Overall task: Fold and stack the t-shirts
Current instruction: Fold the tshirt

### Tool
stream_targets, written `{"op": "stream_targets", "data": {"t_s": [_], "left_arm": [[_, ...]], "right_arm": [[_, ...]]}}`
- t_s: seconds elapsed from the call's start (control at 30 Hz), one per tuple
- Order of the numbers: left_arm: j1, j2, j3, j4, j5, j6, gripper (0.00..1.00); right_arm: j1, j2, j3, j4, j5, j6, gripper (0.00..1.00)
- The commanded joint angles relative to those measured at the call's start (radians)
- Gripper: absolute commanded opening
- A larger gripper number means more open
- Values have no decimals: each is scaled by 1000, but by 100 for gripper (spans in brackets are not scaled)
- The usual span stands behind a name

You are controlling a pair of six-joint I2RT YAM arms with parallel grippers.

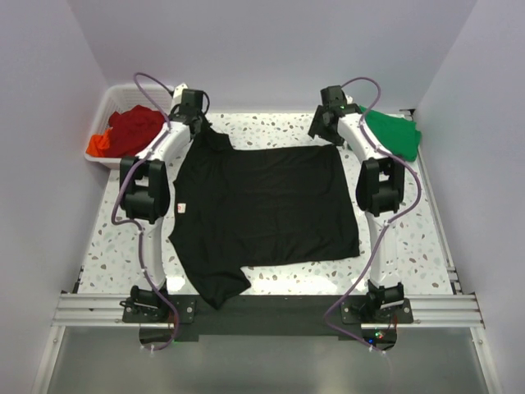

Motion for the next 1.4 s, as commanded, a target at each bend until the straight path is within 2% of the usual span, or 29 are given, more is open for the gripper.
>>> {"op": "stream_targets", "data": {"t_s": [0.0,0.37,0.67,0.97,1.07,1.13,1.23,1.27,1.37], "left_arm": [[-6,-84,-43,7,-20,27,0],[-9,-129,-74,5,-3,35,0],[-15,-153,-106,2,8,37,0],[-15,-173,-125,-1,9,35,0],[-15,-176,-125,-6,5,38,0],[-15,-181,-125,-10,0,38,0],[-15,-189,-125,-12,-7,40,0],[-15,-192,-125,-12,-9,40,0],[-15,-198,-123,-12,-10,44,0]], "right_arm": [[-41,42,102,-43,-14,7,75],[-70,96,90,-31,5,4,73],[-72,154,136,-20,-3,-20,63],[-72,162,105,15,5,-25,53],[-72,165,108,21,11,-28,52],[-72,162,110,21,11,-30,48],[-72,159,113,23,8,-28,26],[-72,156,113,21,9,-30,14],[-72,145,110,17,20,-34,7]]}}
